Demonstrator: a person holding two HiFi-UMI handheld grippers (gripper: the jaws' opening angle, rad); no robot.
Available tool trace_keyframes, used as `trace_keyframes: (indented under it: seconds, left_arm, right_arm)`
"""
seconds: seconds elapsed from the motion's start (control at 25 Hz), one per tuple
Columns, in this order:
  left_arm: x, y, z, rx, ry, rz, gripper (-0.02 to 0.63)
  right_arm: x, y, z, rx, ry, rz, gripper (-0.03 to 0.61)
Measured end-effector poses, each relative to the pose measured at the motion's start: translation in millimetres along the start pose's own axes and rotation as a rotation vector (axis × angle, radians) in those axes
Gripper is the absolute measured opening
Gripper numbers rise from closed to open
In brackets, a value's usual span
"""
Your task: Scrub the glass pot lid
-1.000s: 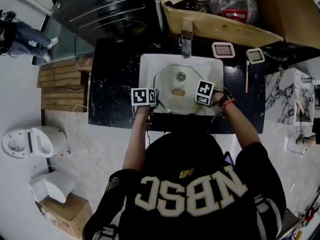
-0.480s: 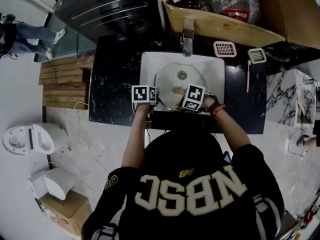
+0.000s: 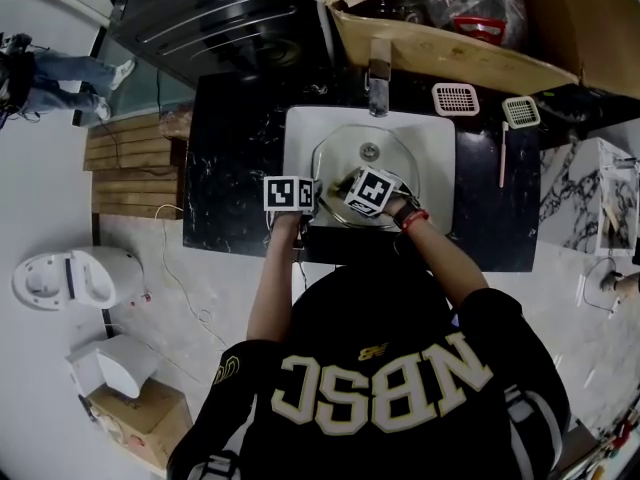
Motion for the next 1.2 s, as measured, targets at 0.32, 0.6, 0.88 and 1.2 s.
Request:
trace_keyframes:
  seconds: [0.32, 0.6, 0.88, 1.2]
  left_arm:
    - [0.1, 1.6, -0.4, -0.013, -0.012, -0.002, 0.092]
    - [8.2, 2.5, 6.9, -0.026, -0.028, 0.03, 0.012]
    - [14.3, -7.5, 11.3, -0.064, -0.053, 0.014, 0.012]
    - [13.7, -17.6, 14.8, -0.143, -0.052, 0.007, 0.012]
  right_arm:
    - [37.9, -18.7, -12.4, 0.069, 0.008, 0.101, 0.038]
    - [80.7, -49.1, -9.6, 0.035, -0.028, 0.263, 0.038]
    - [116.0, -43.2, 18.5, -0.029, -0.128, 0.371, 0.038]
    - [134.9, 0.3, 71.2, -0.124, -0.214, 0.438, 0.04]
Point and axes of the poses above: the fingertips, and each gripper's own axes: y backward along the fingers, x to its right, z out of its underside, the point moved 7 cm from there along y, backward along the fingers, and after that the axes turned 15 degrees about y, right-handed, at the moved point
